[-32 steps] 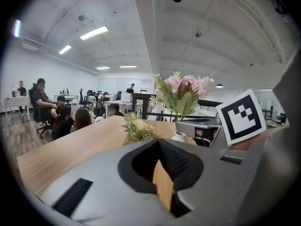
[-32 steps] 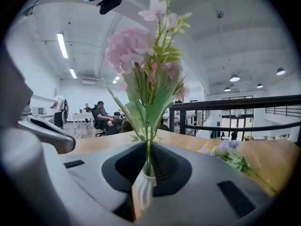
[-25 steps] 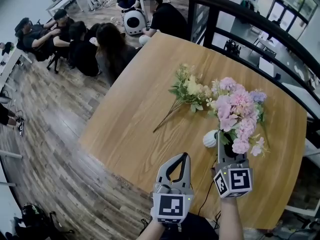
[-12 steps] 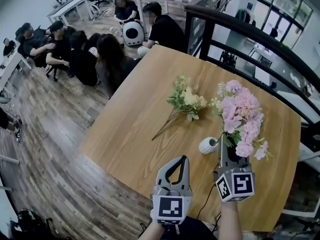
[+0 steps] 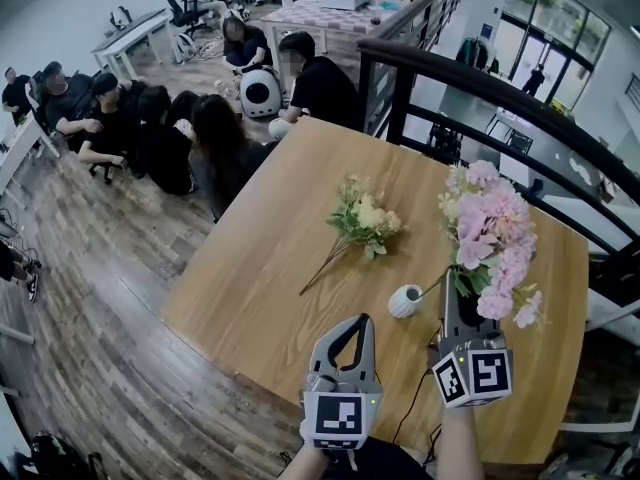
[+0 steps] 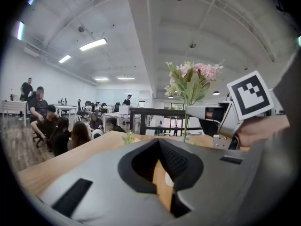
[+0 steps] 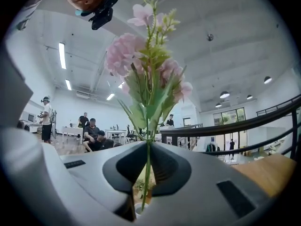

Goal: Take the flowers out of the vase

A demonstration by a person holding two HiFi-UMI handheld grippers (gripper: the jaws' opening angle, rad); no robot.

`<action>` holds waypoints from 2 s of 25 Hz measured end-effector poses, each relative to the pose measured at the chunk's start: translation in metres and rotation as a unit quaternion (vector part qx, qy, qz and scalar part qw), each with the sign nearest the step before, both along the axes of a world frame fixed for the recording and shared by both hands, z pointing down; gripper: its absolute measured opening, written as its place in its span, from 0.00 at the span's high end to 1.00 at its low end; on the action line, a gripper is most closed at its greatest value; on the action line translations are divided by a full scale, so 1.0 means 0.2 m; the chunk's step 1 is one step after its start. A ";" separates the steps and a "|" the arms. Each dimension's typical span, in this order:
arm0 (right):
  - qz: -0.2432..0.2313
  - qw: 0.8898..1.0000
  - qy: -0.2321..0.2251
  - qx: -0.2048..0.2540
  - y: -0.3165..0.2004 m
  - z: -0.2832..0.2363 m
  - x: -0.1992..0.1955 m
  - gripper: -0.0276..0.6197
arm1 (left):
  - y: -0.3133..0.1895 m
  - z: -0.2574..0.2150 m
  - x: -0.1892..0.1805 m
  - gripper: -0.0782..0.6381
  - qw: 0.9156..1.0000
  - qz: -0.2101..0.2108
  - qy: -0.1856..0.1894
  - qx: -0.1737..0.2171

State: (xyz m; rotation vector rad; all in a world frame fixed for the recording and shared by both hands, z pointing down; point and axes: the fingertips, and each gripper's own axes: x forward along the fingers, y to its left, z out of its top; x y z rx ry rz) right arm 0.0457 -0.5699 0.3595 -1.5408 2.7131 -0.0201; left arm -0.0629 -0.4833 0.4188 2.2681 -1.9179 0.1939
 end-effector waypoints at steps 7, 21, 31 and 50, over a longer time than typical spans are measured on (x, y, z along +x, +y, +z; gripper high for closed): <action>0.019 1.000 -0.003 0.017 0.05 -0.09 0.10 0.90 | -0.01 -0.09 0.07 0.84 1.000 0.017 -0.006 0.025; 0.095 0.995 -0.009 0.001 0.25 -0.12 0.52 0.90 | 0.03 -0.22 0.41 0.84 0.995 0.092 0.008 0.021; 0.136 0.990 -0.009 -0.033 0.36 0.03 0.69 0.91 | 0.01 -0.19 0.62 0.84 0.989 0.146 0.001 0.031; 0.164 0.983 -0.024 -0.083 0.47 0.22 0.81 0.91 | -0.02 -0.12 0.78 0.84 0.984 0.177 -0.002 0.015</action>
